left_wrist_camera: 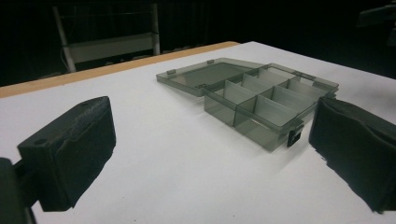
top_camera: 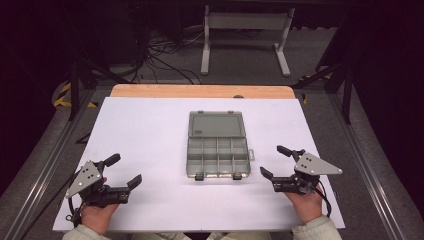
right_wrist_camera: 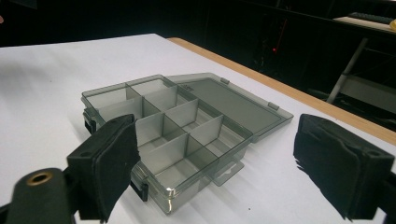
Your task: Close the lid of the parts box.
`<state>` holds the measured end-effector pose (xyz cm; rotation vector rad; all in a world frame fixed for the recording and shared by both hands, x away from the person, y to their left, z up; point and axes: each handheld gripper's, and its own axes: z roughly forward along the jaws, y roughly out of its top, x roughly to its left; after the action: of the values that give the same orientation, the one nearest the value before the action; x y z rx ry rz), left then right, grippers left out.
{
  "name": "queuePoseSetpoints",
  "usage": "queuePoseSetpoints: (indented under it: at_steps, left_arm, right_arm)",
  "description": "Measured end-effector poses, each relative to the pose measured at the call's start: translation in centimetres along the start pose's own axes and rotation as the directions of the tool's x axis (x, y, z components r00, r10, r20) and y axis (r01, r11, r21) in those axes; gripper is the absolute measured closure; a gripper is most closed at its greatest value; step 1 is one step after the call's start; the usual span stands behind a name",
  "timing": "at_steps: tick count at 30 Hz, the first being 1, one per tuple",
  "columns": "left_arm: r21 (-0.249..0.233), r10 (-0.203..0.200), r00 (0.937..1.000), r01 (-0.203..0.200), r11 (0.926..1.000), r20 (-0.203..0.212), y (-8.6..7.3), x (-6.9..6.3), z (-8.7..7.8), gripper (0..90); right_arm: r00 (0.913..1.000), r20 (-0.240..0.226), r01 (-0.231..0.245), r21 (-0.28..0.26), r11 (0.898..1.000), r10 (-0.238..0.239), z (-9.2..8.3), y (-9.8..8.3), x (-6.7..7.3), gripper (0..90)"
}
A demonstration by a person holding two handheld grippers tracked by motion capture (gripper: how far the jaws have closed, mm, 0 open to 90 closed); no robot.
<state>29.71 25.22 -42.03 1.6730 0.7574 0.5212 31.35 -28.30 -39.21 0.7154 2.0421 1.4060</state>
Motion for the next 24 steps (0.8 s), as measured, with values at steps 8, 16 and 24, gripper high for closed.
queuePoseSetpoints:
  at_steps: [8,16,24]
  left_arm:
    - [0.037,-0.040,0.9986,0.039,0.9986,0.035,1.6,0.5,2.0,7.0]
    - [0.057,-0.025,0.9984,0.022,0.9981,0.050,4.4,1.1,4.6,7.0]
    - [0.099,-0.005,0.9983,-0.001,0.9951,0.058,5.8,2.0,7.1,7.0]
  right_arm:
    - [0.9996,-0.011,-0.024,0.031,0.999,0.025,1.1,1.4,-0.6,17.2]
    - [0.9994,-0.013,-0.032,0.065,0.997,0.033,2.9,2.6,-1.7,17.5]
    - [0.9982,-0.011,-0.058,0.094,0.994,0.059,4.2,3.5,-3.2,18.2]
